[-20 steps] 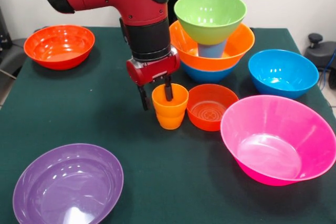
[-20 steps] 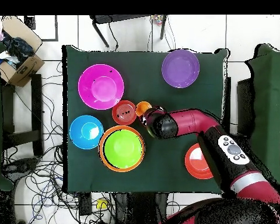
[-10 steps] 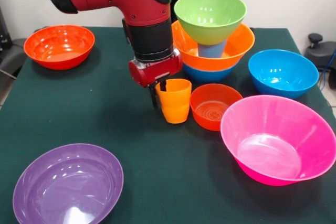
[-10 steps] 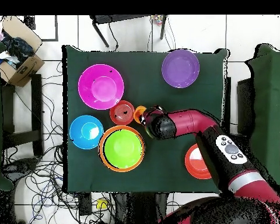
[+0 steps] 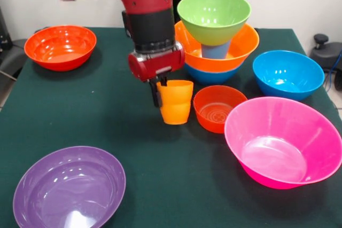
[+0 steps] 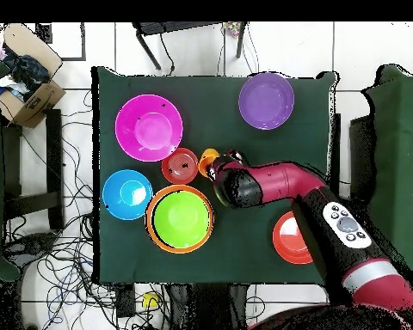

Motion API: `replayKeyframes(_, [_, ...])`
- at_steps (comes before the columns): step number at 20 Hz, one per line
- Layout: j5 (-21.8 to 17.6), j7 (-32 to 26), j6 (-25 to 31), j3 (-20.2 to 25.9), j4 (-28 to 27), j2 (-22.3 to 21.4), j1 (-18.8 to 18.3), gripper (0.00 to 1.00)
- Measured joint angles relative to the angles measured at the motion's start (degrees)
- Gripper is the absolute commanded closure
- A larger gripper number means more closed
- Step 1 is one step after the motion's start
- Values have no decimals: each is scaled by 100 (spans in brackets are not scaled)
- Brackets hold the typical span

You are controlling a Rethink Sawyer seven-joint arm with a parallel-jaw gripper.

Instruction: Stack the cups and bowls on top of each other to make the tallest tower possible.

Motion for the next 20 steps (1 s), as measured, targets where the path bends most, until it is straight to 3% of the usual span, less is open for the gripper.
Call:
replayKeyframes(8, [676,0,807,427,329,-1003,-502,100])
replayKeyframes(12, [1206,0,1747,765,478,-1550,-877,100])
replayKeyframes(16, [1543,0,2305,989,664,-1952,-1048,100])
replayKeyframes(20, [1781,0,2490,1187,926,-2285,-1065,100])
